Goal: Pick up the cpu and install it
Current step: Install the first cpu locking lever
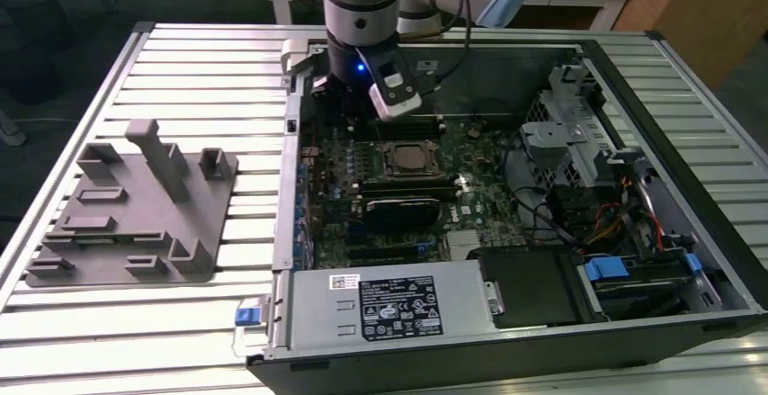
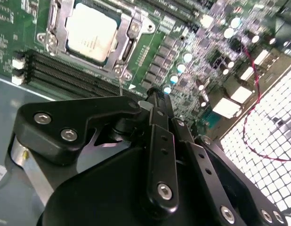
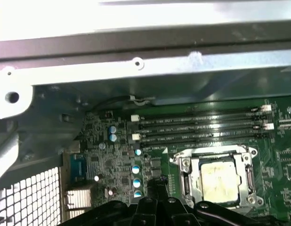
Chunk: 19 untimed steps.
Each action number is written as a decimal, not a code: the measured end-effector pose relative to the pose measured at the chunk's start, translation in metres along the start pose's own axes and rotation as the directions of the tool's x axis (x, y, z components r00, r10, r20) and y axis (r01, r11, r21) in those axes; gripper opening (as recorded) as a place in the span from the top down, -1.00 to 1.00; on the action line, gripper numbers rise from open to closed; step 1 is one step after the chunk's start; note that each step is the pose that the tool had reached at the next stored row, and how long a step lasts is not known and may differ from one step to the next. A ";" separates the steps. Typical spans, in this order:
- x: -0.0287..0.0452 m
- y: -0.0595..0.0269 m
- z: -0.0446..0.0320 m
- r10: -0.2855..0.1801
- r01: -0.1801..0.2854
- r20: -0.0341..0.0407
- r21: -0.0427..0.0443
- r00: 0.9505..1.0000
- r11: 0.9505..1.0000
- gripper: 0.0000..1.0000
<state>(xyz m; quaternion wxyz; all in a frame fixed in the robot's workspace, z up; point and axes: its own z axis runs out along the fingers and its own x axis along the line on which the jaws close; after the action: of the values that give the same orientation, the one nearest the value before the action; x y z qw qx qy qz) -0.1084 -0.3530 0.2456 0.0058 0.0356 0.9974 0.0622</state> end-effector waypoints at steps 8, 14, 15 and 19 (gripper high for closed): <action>0.0005 -0.0001 0.0000 0.001 -0.001 -0.005 -0.069 1.000 0.998 0.79; 0.0007 -0.0001 0.0000 0.001 -0.002 -0.008 -0.116 1.000 0.993 0.79; 0.0007 -0.0001 0.0000 0.001 -0.003 -0.009 -0.124 1.000 0.992 0.79; 0.0007 -0.0002 -0.0001 0.002 -0.004 -0.012 -0.159 1.000 0.987 0.79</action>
<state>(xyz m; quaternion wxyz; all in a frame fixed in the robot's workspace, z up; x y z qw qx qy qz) -0.1092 -0.3531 0.2456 0.0026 0.0360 0.9892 0.1418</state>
